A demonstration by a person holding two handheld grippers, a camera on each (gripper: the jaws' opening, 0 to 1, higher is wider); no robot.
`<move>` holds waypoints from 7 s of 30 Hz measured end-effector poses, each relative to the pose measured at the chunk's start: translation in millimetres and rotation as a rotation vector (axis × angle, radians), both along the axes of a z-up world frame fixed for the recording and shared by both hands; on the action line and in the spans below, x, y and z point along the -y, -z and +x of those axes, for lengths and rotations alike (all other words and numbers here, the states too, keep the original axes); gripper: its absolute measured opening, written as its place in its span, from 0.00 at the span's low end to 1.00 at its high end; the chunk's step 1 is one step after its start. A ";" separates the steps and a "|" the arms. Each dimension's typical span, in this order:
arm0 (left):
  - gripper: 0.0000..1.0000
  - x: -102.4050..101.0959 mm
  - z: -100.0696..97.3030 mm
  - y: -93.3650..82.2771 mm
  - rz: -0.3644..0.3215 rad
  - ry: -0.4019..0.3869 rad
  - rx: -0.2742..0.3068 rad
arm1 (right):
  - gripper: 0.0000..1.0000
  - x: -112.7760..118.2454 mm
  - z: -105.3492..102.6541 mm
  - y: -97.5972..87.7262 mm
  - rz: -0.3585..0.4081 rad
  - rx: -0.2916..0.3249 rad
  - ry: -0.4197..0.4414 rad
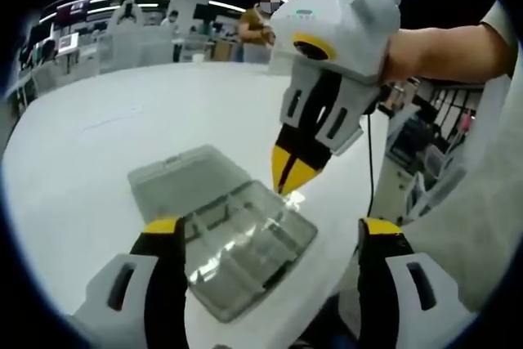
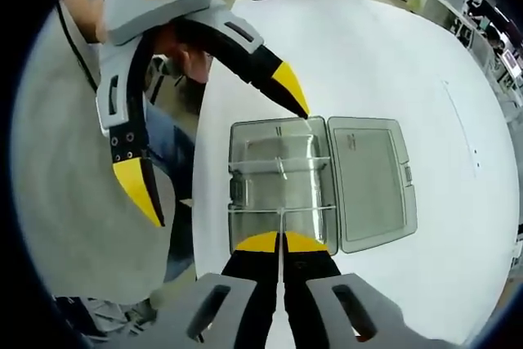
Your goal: Insert the divider into the dual guide fixture by aligning both edges with the guide slots and pushing it downward to the bottom, including one-sided entry, uneven engagement, binding, and posture correction.
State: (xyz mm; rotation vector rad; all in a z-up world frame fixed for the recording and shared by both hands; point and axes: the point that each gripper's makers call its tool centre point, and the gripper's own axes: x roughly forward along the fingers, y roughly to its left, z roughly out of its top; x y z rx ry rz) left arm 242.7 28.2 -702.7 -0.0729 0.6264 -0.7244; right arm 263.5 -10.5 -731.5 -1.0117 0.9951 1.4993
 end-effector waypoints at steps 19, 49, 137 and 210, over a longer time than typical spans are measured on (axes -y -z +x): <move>0.83 -3.8 -1.0 -0.2 0.000 -0.003 -0.001 | 0.00 0.2 -2.0 -0.1 -0.006 0.018 -0.030; 0.81 -3.3 -0.2 1.3 -0.003 0.003 -0.010 | 0.00 0.8 -2.7 -0.9 -0.006 0.019 -0.041; 0.77 -5.5 4.9 5.8 0.005 -0.004 -0.031 | 0.00 2.2 -4.1 35.2 0.020 -0.016 -0.072; 0.77 -0.1 -1.4 6.9 0.013 0.003 -0.033 | 0.00 3.1 -6.1 54.0 -0.036 0.042 -0.093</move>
